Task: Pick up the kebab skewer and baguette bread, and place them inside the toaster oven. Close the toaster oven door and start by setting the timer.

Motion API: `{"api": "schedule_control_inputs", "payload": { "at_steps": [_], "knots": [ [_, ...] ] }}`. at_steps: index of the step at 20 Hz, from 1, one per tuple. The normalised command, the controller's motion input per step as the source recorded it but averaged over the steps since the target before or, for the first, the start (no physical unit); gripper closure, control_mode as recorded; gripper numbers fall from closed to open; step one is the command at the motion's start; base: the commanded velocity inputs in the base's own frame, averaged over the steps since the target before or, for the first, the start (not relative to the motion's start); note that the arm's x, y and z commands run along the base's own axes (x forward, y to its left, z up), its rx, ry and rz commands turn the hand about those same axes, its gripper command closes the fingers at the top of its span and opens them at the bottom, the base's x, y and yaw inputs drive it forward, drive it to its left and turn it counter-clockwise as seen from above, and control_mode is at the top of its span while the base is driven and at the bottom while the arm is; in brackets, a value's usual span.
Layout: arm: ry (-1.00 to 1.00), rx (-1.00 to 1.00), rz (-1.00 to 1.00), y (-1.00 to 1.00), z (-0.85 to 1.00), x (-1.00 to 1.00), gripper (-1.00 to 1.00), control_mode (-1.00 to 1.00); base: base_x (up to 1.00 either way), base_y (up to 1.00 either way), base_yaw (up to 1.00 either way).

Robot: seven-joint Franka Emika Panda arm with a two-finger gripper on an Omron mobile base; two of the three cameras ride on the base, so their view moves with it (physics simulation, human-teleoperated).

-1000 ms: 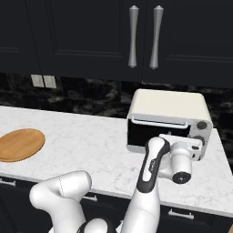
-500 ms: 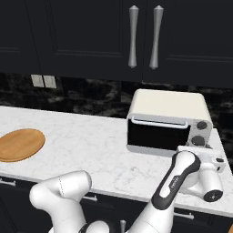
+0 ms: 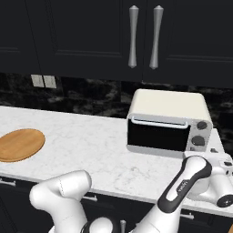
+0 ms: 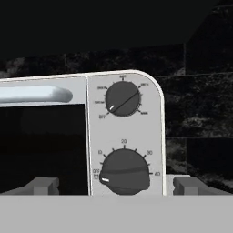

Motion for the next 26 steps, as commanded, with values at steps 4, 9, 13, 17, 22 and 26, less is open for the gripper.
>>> {"api": "schedule_control_inputs", "payload": {
  "at_steps": [4,9,13,17,22,26],
  "knots": [
    [0.02,-0.05,0.0,0.0,-0.25,0.0,-1.0,-1.0,0.0,0.0,0.0],
    [0.0,-0.01,-0.01,0.0,-0.08,0.17,-1.0,-1.0,0.0,0.0,0.0],
    [0.0,0.0,-0.02,0.0,-0.17,0.4,-1.0,-1.0,0.0,0.0,0.0],
    [0.01,0.0,-0.03,0.0,-0.08,0.4,-1.0,-1.0,0.0,0.0,0.0],
    [0.05,0.0,-0.06,0.0,0.0,0.38,-1.0,-1.0,0.0,0.0,0.0],
    [0.09,0.01,-0.05,0.0,0.08,0.13,-1.0,-1.0,0.0,0.0,0.0]
  ]
}}
